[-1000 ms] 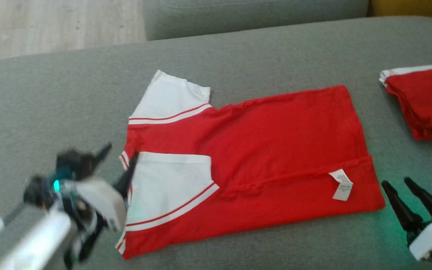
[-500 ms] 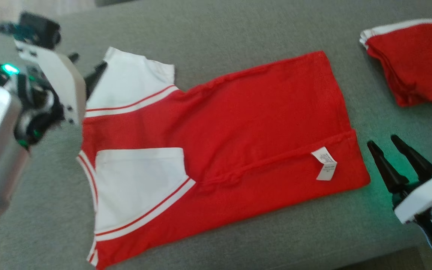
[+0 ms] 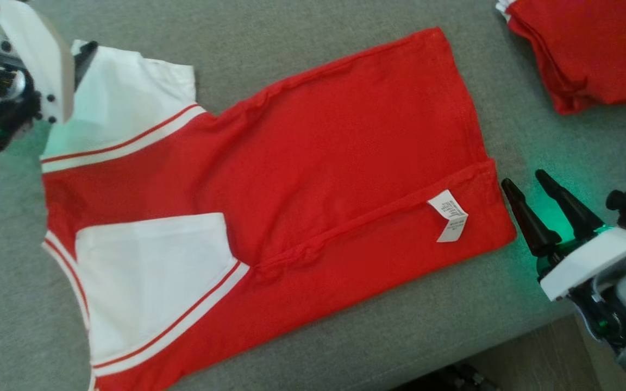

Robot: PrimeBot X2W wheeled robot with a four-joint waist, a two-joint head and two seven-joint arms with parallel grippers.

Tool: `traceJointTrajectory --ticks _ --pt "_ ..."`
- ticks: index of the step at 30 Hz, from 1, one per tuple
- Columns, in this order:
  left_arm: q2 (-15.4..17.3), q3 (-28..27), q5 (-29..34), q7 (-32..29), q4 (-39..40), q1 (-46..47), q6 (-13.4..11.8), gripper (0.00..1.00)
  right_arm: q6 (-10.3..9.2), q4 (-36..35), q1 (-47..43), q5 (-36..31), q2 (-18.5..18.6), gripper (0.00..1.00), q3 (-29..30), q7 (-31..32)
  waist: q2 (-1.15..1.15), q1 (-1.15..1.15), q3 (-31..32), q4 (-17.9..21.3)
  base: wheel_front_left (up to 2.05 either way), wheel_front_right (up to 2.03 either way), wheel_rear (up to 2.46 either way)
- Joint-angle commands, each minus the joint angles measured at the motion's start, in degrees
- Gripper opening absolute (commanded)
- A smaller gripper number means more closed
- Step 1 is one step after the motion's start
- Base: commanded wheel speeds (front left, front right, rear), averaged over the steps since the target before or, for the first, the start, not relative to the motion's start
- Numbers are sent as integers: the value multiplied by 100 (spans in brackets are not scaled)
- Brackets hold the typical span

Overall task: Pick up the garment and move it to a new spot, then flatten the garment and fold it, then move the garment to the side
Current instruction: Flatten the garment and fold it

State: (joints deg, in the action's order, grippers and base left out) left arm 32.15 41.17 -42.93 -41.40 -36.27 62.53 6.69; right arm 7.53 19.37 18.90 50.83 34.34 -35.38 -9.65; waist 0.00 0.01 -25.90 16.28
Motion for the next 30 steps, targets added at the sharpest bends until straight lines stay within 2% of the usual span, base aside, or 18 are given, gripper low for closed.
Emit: traceJointTrajectory --ticks 1,8,9,10,11,18,22,30 --pt "321 -151 82 -19 40 337 36 100 -4 -48 16 -45 108 100 -69 -106 0 -1 -124 113 0 0 0" --pt "355 66 71 -54 -300 367 65 100 -4 81 138 93 79 100 -261 -198 0 -1 -146 158 0 0 0" --pt "359 95 45 -66 -311 360 68 56 -4 100 152 116 97 100 -273 -212 0 -1 -133 154 0 0 0" --pt "361 119 20 -59 -313 360 71 20 -4 122 168 134 121 100 -285 -228 0 -1 -121 146 0 0 0" --pt "359 140 -11 -31 -306 359 73 0 -4 139 189 140 141 100 -298 -242 0 -1 -107 137 0 0 0" --pt "418 389 -123 479 -85 455 78 0 -4 129 554 136 223 100 -359 -268 0 -1 5 27 0 0 0" --pt "409 573 -241 648 -31 517 79 0 -4 176 975 148 259 100 -397 -78 0 -1 102 -73 0 0 0" --pt "426 988 -551 706 209 655 79 0 -4 714 2242 261 58 100 -793 1164 0 -1 169 -318 0 0 0"
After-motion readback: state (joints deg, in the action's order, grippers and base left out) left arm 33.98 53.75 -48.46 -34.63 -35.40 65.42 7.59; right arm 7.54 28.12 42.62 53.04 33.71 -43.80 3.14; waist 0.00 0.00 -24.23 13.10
